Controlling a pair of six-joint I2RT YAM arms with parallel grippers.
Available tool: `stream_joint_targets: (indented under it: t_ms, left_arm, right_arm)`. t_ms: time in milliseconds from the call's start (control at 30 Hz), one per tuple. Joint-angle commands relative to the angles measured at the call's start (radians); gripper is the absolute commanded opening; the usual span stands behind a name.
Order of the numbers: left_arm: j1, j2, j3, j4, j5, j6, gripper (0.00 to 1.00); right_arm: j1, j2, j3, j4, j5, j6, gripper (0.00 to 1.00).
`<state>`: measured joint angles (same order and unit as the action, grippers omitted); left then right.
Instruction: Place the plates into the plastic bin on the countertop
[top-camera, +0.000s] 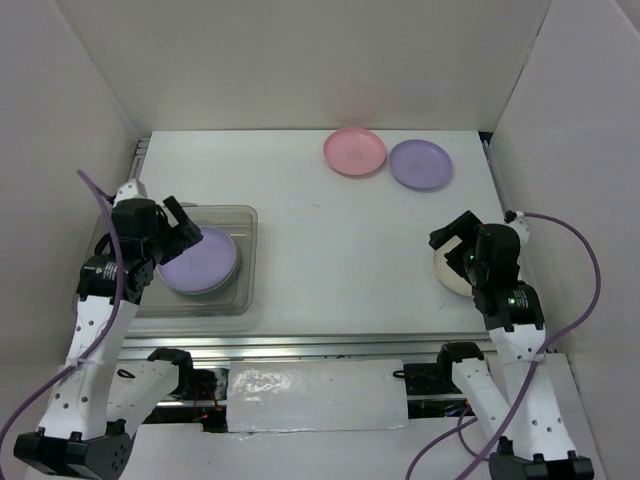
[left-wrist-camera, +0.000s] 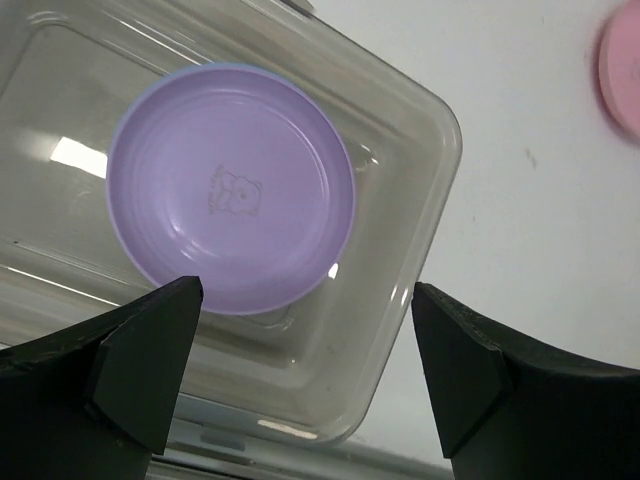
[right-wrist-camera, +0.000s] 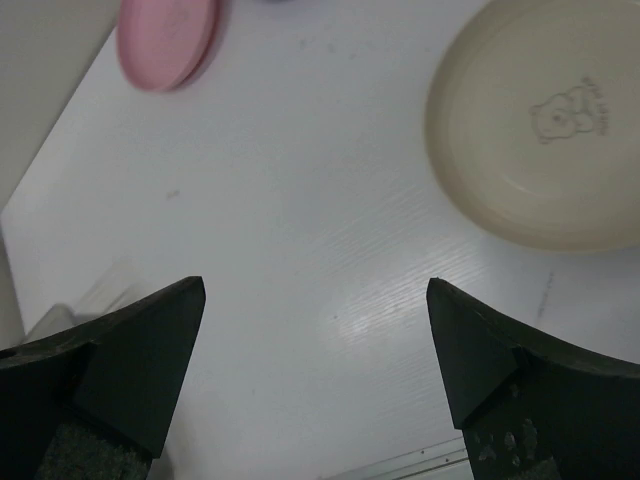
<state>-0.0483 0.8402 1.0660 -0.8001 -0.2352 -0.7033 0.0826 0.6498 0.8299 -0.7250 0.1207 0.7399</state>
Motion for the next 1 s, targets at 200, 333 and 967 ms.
stream_joint_targets:
  t_ms: [200,333,967]
  left_arm:
    - [-0.153,0.025,0.006,-0.041,0.011,0.231,0.99]
    - [-0.17,-0.007,-0.04,0.007,0.068,0.254,0.99]
    - [-0.174,-0.04,-0.078,0.035,0.013,0.226,0.99]
  right_arm:
    - [-0.4,0.042,-0.115,0.009,0.037,-0.021,1.0]
    - [-0.46,0.065,-0.152,0.048,0.042,0.041,1.0]
    - [-0.471,0.476,-0.213,0.079,0.201,0.28,1.0]
